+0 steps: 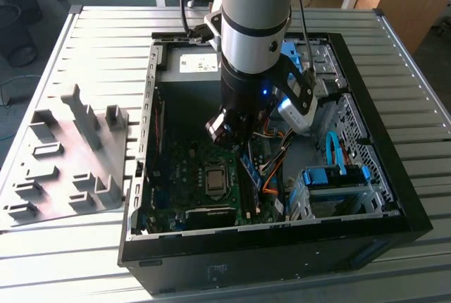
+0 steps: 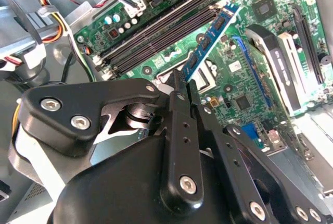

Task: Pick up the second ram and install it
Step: 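Insert the second ram into the second slot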

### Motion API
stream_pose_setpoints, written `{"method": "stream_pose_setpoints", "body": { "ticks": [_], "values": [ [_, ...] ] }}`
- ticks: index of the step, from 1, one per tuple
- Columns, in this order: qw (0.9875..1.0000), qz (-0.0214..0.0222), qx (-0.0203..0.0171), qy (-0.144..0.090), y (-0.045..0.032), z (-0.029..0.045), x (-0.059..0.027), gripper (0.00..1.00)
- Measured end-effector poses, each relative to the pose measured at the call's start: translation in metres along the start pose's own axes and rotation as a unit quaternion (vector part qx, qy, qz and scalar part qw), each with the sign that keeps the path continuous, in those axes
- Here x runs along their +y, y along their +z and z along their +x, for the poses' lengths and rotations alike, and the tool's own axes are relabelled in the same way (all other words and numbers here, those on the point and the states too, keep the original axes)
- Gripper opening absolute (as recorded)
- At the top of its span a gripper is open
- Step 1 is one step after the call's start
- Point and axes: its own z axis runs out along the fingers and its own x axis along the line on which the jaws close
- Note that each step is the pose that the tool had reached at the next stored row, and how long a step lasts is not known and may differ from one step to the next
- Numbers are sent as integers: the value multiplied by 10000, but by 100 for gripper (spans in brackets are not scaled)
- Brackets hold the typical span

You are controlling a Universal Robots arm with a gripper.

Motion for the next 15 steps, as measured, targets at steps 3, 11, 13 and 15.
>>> {"method": "stream_pose_setpoints", "body": {
  "ticks": [3, 11, 13, 15],
  "values": [
    [10000, 1, -1, 37, 1, 0, 0, 14],
    [9999, 4, -2, 135, 2, 0, 0, 14],
    [9999, 5, -2, 159, 2, 0, 0, 14],
    [9998, 6, -2, 184, 2, 0, 0, 14]
  ]
}}
